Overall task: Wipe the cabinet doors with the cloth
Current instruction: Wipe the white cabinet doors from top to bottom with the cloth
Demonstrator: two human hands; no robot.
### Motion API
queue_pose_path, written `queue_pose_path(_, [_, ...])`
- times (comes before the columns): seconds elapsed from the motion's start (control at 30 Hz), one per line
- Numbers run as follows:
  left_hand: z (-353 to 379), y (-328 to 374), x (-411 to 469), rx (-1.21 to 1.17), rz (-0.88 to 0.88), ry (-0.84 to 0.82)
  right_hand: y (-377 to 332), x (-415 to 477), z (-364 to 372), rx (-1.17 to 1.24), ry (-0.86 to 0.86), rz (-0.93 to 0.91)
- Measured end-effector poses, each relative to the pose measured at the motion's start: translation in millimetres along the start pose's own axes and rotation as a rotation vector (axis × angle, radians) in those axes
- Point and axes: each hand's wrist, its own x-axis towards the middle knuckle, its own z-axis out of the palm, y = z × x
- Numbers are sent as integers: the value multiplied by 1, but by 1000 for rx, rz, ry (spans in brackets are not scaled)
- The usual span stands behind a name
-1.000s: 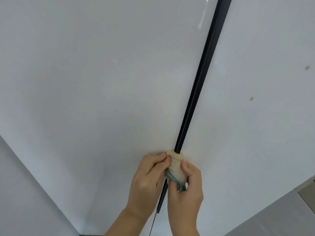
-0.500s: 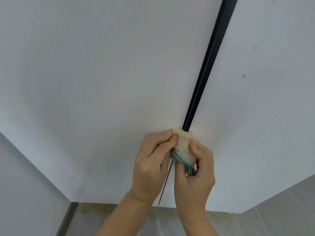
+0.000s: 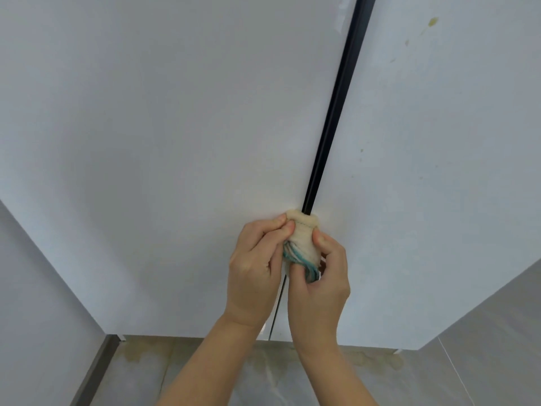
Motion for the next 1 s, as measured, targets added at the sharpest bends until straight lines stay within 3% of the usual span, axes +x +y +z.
queue_pose_path(0.13, [0, -16, -37, -1, -90, -89, 25, -26, -1, -13, -29, 144])
queue_pose_path(0.3, [-1, -30, -58, 14, -127, -200, 46, -41, -2, -98, -73, 185])
queue_pose_path(0.5, [-8, -39, -102, 148, -240, -362, 80, -66, -12, -302, -242, 286])
queue_pose_path(0.67, [-7, -56, -142, 234, -473, -499, 116, -86, -15, -410, -394, 447])
queue_pose_path(0.83, [-3, -68, -166, 244, -663, -636, 157, -109, -7, -417, -400, 613])
queue_pose_path(1.0, [2, -78, -193, 387, -512, -800, 177, -122, -4, -370, -361, 800])
